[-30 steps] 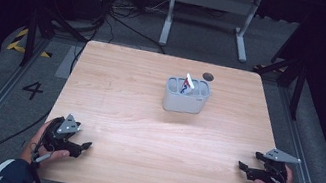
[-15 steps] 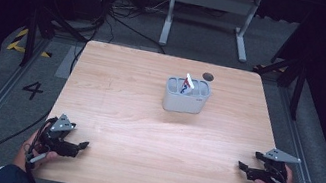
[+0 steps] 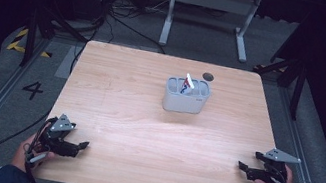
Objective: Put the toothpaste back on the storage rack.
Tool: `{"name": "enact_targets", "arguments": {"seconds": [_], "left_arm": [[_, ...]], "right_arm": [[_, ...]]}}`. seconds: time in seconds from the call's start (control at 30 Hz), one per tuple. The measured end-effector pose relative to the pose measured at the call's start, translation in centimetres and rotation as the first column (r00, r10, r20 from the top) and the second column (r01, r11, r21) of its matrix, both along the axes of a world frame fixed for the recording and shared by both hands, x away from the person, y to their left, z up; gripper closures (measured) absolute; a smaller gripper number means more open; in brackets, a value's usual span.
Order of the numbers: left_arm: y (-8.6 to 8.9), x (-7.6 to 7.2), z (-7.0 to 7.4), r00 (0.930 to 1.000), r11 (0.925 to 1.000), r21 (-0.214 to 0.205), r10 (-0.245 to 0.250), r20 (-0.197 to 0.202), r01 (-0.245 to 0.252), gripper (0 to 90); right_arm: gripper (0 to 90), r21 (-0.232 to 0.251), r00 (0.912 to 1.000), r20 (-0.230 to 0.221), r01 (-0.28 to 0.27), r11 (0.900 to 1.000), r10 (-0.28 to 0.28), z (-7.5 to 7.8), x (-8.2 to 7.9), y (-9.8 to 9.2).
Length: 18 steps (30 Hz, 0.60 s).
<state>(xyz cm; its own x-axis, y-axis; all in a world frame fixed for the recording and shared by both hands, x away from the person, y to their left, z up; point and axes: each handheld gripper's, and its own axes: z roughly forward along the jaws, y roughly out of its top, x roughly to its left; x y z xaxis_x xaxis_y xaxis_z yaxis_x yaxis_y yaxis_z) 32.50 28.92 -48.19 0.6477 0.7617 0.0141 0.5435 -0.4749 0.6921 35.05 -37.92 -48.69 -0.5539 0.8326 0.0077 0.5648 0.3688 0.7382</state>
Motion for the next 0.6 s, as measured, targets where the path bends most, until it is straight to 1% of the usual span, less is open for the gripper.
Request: {"name": "enact_targets", "arguments": {"seconds": [0.1, 0.3, 0.33, 0.37, 0.43, 0.53, 0.6], "left_arm": [[0.04, -0.01, 0.04, 1.0000, 1.0000, 0.000, -0.006, -0.007, 0.006, 14.3], [0.03, -0.02, 0.01, 1.0000, 1.0000, -0.002, -0.004, -0.007, 0.004, 14.0], [-0.05, -0.01, -0.03, 0.9999, 1.0000, -0.008, 0.006, -0.015, -0.007, 13.1], [-0.05, 0.02, 0.01, 0.9997, 0.9999, -0.001, 0.010, -0.022, -0.010, 12.0], [-0.06, 0.13, -0.05, 0.9997, 0.9999, -0.001, 0.015, -0.018, -0.015, 9.1], [-0.14, 0.20, -0.10, 0.9992, 0.9995, -0.004, 0.031, -0.024, -0.031, 7.1], [-0.09, 0.25, -0.09, 0.9995, 0.9996, 0.003, 0.028, -0.016, -0.028, 6.8]], "right_arm": [[15.4, 0.000, 1.0000, 0.000, -0.001, 1.0000, 0.001, 0.00, 0.01, -0.01], [15.4, 0.000, 1.0000, 0.001, -0.002, 1.0000, 0.002, 0.00, 0.02, -0.01], [15.4, 0.000, 1.0000, 0.000, -0.002, 1.0000, 0.002, 0.00, 0.01, -0.01], [15.4, 0.000, 1.0000, 0.000, -0.002, 1.0000, 0.002, 0.00, 0.01, -0.01], [15.4, 0.000, 1.0000, 0.000, -0.002, 1.0000, 0.002, 0.00, 0.01, -0.01], [15.4, 0.000, 1.0000, 0.000, -0.002, 1.0000, 0.002, 0.00, 0.01, -0.01], [15.4, 0.000, 1.0000, 0.001, -0.002, 1.0000, 0.002, 0.00, 0.02, -0.01]]}}
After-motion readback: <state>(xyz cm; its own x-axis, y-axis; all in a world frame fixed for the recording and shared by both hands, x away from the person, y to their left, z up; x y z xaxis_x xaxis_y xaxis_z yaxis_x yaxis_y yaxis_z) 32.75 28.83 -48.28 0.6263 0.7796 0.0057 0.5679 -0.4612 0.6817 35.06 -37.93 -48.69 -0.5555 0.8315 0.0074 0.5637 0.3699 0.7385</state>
